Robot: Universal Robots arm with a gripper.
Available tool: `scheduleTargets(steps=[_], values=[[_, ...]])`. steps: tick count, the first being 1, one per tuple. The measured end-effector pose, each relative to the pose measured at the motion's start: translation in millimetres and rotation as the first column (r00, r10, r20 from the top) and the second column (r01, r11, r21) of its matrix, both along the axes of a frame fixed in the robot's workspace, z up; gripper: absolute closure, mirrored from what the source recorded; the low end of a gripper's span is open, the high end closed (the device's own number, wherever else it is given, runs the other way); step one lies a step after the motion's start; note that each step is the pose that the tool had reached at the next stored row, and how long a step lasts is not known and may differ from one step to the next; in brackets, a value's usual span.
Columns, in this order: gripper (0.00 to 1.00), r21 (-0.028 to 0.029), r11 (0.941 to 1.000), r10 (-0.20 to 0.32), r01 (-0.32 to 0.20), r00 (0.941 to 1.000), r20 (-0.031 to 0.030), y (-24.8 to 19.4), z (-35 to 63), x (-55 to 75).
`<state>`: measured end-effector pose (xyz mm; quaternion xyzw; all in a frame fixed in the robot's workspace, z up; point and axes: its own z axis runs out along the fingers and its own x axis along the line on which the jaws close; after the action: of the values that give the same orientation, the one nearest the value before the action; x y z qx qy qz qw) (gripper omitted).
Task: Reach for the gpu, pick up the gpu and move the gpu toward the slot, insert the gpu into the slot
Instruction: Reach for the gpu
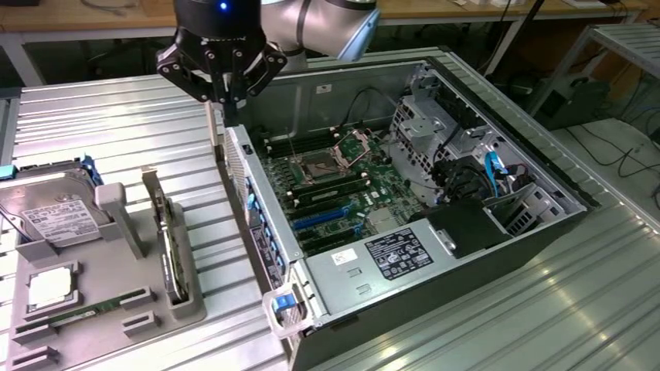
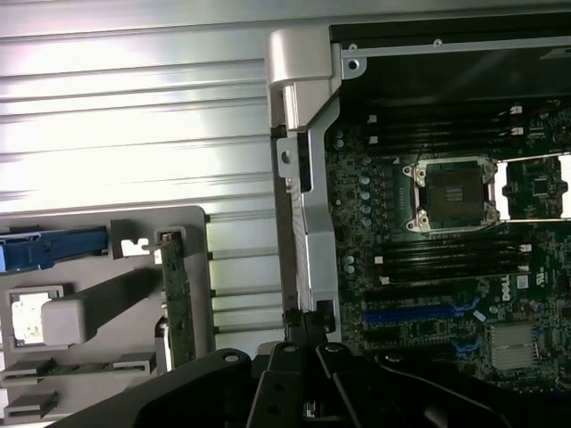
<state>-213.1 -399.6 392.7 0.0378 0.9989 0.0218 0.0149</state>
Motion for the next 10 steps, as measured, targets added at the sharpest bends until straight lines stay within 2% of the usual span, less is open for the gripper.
scheduleTargets(steps=[10], values=[[0.89, 0.0, 1.0, 0.0, 0.0, 1.0, -0.0009, -0.3, 0.0, -11.6]])
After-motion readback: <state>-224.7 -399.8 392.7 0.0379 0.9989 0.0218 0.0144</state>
